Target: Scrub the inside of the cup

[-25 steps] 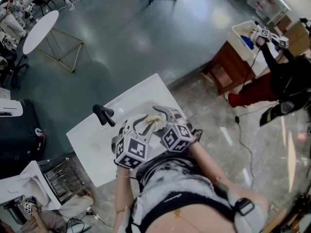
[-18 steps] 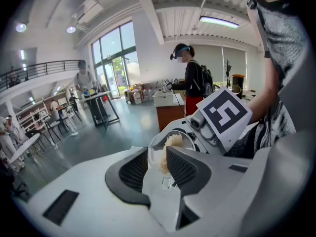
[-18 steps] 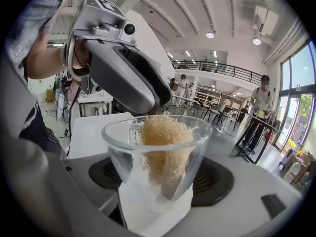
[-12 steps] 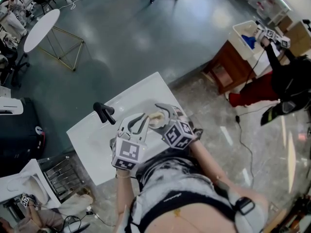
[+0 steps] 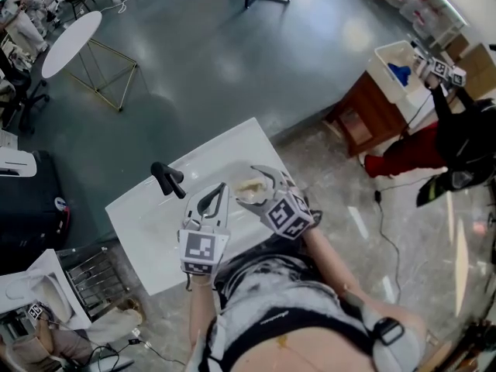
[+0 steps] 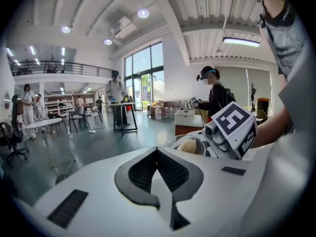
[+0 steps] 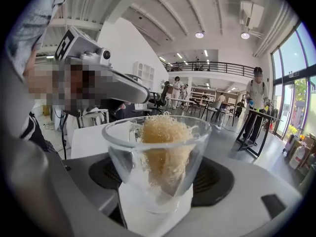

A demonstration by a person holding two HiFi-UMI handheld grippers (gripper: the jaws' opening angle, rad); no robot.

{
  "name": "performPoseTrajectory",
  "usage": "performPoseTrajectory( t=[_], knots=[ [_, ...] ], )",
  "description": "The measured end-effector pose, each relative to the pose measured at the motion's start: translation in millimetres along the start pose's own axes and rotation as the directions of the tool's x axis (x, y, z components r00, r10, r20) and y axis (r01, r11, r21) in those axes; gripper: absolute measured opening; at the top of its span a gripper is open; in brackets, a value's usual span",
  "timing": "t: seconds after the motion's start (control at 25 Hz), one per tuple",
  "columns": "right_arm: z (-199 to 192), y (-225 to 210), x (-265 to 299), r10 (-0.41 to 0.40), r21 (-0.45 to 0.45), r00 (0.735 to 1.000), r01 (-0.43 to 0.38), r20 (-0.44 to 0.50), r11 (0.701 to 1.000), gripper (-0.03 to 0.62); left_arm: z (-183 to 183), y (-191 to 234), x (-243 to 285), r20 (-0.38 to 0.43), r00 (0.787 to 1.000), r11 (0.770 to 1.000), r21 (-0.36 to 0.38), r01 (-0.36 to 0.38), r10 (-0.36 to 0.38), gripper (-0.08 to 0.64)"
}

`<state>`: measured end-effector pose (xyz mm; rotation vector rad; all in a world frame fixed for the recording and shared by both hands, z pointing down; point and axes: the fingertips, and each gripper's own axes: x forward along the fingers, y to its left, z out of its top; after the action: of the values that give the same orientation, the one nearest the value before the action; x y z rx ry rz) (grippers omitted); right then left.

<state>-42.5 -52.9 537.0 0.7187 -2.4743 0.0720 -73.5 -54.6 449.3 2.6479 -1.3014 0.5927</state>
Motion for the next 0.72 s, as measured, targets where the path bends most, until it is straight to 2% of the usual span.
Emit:
performPoseTrajectory(
  t=[0.12,0.28,0.48,0.72],
  knots=[
    [2.5,-3.0,0.7,0.001,0.023,1.000,-0.002,0.008,1.000,0.393,-3.7,-2.5,-0.4,0.014,1.000,0.999,-0.044,0.022,-0.022,0.008],
    [3.3,-10.4,4.2,-0.006,0.034,1.000,0.005,0.014,0.999,0.393,-9.6,-0.9,3.9,0.019,1.000,0.998,-0.066,0.002,0.000,0.008],
    [3.8,-19.9,9.0,-0.010,0.053,1.000,0.009,0.022,0.999,0.393,-19.0,4.8,9.7,0.012,0.998,0.997,-0.055,-0.053,0.054,0.008],
    [0.6,-33.9,18.4,-0.026,0.066,0.999,0.024,0.024,0.998,0.393,-32.8,4.7,16.4,-0.018,0.999,0.997,-0.069,-0.041,0.040,0.008]
  ],
)
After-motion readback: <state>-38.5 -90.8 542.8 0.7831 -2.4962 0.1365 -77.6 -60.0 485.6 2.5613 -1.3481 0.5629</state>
